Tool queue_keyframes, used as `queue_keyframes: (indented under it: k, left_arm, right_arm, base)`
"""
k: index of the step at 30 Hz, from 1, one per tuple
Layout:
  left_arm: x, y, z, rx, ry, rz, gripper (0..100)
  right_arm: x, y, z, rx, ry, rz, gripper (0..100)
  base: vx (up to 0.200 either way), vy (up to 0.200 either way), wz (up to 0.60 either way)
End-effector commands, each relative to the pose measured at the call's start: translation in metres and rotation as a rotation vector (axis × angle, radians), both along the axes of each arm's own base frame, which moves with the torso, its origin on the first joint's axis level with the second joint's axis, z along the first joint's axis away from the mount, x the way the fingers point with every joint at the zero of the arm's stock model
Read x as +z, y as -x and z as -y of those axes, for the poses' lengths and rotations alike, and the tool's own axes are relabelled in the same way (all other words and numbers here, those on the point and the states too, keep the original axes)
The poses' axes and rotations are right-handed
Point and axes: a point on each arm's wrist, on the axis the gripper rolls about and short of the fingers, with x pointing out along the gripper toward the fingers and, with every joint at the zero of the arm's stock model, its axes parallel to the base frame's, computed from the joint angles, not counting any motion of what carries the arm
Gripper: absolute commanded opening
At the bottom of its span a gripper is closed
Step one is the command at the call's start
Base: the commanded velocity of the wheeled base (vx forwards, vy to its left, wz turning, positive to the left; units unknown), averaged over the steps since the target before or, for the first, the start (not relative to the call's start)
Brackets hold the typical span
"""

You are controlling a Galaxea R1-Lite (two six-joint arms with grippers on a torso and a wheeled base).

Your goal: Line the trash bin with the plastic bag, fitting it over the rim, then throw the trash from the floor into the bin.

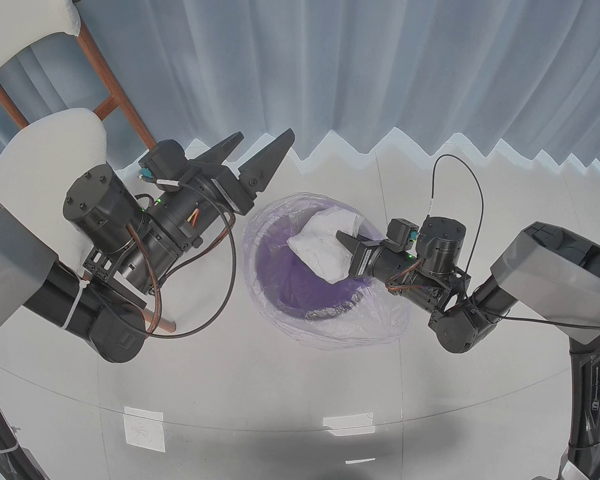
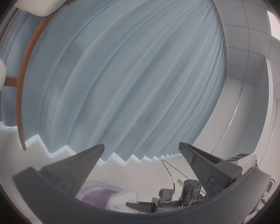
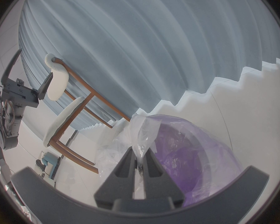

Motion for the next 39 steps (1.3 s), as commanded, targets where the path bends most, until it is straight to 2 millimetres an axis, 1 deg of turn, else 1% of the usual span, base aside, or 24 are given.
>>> queue_keyframes:
  k: [1, 6, 8, 10, 13, 14, 15, 17, 20, 21, 22, 23, 24, 27, 29, 31, 32, 33, 34, 35, 36, 37, 38, 39]
  left_arm:
    - [0.001, 0.000, -0.001, 0.004, 0.002, 0.004, 100]
    - [0.003, 0.000, -0.001, 0.002, 0.004, 0.008, 100]
    - [0.010, 0.003, -0.004, 0.007, 0.015, 0.028, 100]
    - [0.014, 0.005, -0.006, 0.007, 0.019, 0.038, 100]
    - [0.018, 0.008, -0.008, 0.009, 0.024, 0.049, 100]
    - [0.018, 0.008, -0.008, 0.009, 0.024, 0.049, 100]
    - [0.022, 0.010, -0.009, 0.009, 0.029, 0.059, 100]
    - [0.024, 0.011, -0.009, 0.009, 0.032, 0.064, 100]
    - [0.032, 0.016, -0.013, 0.011, 0.041, 0.086, 100]
    - [0.035, 0.019, -0.014, 0.012, 0.044, 0.095, 100]
    - [0.040, 0.022, -0.015, 0.015, 0.047, 0.111, 100]
    - [0.040, 0.022, -0.015, 0.015, 0.047, 0.111, 100]
    - [0.054, 0.032, -0.021, 0.033, 0.045, 0.168, 100]
    - [0.075, 0.051, -0.030, 0.067, 0.050, 0.248, 100]
    - [0.091, 0.069, -0.042, 0.105, 0.076, 0.265, 100]
    - [0.100, 0.079, -0.053, 0.143, 0.078, 0.247, 100]
    - [0.108, 0.089, -0.069, 0.202, 0.067, 0.214, 100]
    - [0.110, 0.093, -0.075, 0.225, 0.062, 0.203, 100]
    - [0.111, 0.102, -0.090, 0.275, 0.046, 0.173, 100]
    - [0.112, 0.108, -0.096, 0.294, 0.041, 0.168, 100]
    - [0.112, 0.129, -0.113, 0.346, 0.032, 0.161, 100]
    - [0.109, 0.145, -0.123, 0.376, 0.028, 0.157, 100]
    - [0.108, 0.149, -0.125, 0.385, 0.025, 0.157, 100]
    - [0.108, 0.149, -0.125, 0.385, 0.025, 0.157, 100]
  right_arm:
    - [-0.006, -0.006, -0.001, -0.004, 0.000, -0.001, 100]
    - [-0.001, -0.004, 0.000, -0.004, -0.023, 0.032, 100]
    - [0.001, -0.002, 0.001, -0.004, -0.039, 0.066, 100]
    - [0.006, 0.002, 0.004, -0.005, -0.048, 0.082, 100]
    - [0.022, 0.018, 0.016, -0.011, -0.065, 0.109, 100]
    - [0.023, 0.019, 0.017, -0.013, -0.067, 0.113, 100]
    - [0.039, 0.031, 0.030, -0.026, -0.083, 0.142, 100]
    - [0.057, 0.049, 0.045, -0.040, -0.099, 0.176, 100]
    - [0.086, 0.086, 0.074, -0.073, -0.110, 0.219, 100]
    - [0.092, 0.096, 0.081, -0.079, -0.113, 0.227, 100]
    - [0.100, 0.113, 0.092, -0.089, -0.115, 0.234, 100]
    - [0.100, 0.113, 0.092, -0.089, -0.115, 0.234, 100]
    - [0.108, 0.144, 0.110, -0.108, -0.114, 0.240, 100]
    - [0.117, 0.178, 0.133, -0.163, -0.121, 0.270, 100]
    - [0.121, 0.200, 0.148, -0.233, -0.104, 0.300, 100]
    - [0.121, 0.212, 0.157, -0.288, -0.076, 0.317, 100]
    - [0.118, 0.228, 0.168, -0.340, -0.030, 0.341, 100]
    - [0.116, 0.234, 0.172, -0.351, -0.013, 0.346, 100]
    - [0.112, 0.252, 0.179, -0.373, 0.009, 0.362, 100]
    - [0.110, 0.258, 0.181, -0.378, 0.013, 0.370, 100]
    - [0.104, 0.277, 0.187, -0.386, 0.018, 0.384, 100]
    - [0.104, 0.277, 0.187, -0.386, 0.018, 0.384, 100]
    - [0.101, 0.290, 0.190, -0.394, 0.015, 0.397, 100]
    - [0.101, 0.290, 0.190, -0.394, 0.015, 0.397, 100]
  base:
    - [0.000, 0.000, 0.00]
    - [0.000, 0.000, 0.00]
    - [0.000, 0.000, 0.00]
    - [0.000, 0.000, 0.00]
    - [0.000, 0.000, 0.00]
    - [0.000, 0.000, 0.00]
    - [0.000, 0.000, 0.00]
    - [0.000, 0.000, 0.00]
    - [0.000, 0.000, 0.00]
    - [0.000, 0.000, 0.00]
    - [0.000, 0.000, 0.00]
    - [0.000, 0.000, 0.00]
    - [0.000, 0.000, 0.00]
    - [0.000, 0.000, 0.00]
    - [0.000, 0.000, 0.00]
    - [0.000, 0.000, 0.00]
    - [0.000, 0.000, 0.00]
    - [0.000, 0.000, 0.00]
    - [0.000, 0.000, 0.00]
    - [0.000, 0.000, 0.00]
    - [0.000, 0.000, 0.00]
    - [0.000, 0.000, 0.00]
    - [0.000, 0.000, 0.00]
    - [0.000, 0.000, 0.00]
